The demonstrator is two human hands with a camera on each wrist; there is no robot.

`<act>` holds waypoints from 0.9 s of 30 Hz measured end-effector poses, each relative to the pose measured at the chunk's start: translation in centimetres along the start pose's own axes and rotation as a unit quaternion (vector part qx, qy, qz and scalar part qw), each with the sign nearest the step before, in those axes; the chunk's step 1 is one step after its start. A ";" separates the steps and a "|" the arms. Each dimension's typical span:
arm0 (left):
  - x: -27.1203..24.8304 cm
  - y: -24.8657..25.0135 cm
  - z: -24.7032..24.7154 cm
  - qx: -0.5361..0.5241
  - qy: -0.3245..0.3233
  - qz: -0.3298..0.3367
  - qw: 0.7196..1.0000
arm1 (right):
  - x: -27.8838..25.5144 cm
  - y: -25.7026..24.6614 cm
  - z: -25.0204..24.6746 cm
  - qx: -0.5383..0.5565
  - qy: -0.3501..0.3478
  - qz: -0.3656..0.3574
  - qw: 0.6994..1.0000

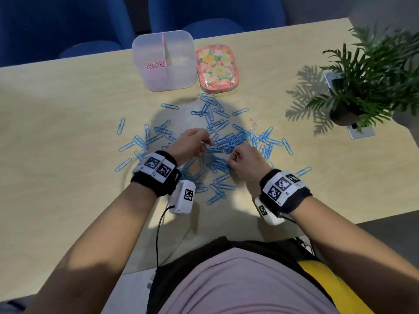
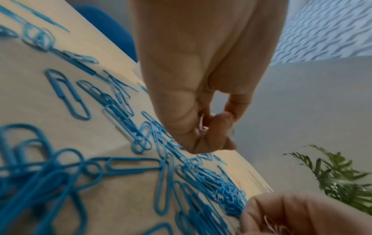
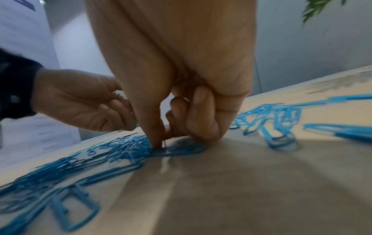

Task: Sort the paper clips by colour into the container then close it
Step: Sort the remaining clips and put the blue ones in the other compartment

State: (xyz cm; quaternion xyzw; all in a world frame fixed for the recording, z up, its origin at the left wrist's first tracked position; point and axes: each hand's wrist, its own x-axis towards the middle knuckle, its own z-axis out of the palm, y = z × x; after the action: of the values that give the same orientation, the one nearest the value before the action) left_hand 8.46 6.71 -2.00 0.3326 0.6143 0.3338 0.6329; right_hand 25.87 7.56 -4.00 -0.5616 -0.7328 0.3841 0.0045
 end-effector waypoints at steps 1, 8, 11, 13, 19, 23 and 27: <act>0.0 0.2 0.1 -0.018 -0.010 0.002 1.000 | 0.0 0.2 -0.3 0.004 -0.006 -0.004 1.000; 1.1 0.6 1.7 -0.001 -0.017 0.006 1.000 | 0.0 2.8 -4.5 0.454 0.036 0.099 0.885; 1.6 1.5 3.2 0.061 -0.017 -0.006 0.998 | 1.0 3.7 -6.3 0.500 0.063 0.168 0.847; 1.9 2.1 3.9 0.084 -0.018 -0.022 0.996 | 1.6 3.9 -7.1 0.537 0.057 0.212 0.815; 3.0 1.3 3.9 0.396 0.070 0.084 0.912 | 1.7 1.8 -4.5 0.152 0.094 0.003 0.984; 3.0 0.2 2.2 0.481 0.092 0.094 0.867 | 0.7 1.3 -2.5 -0.067 0.092 -0.026 0.993; 2.5 -0.2 0.5 0.471 0.121 0.098 0.868 | -0.9 3.3 -2.5 -0.036 0.086 -0.026 0.995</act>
State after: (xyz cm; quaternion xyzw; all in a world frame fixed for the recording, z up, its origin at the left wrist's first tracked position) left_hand 8.99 8.72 -3.52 0.6069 0.7345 0.1021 0.2859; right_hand 30.04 8.42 -3.77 -0.5728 -0.7576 0.3077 0.0570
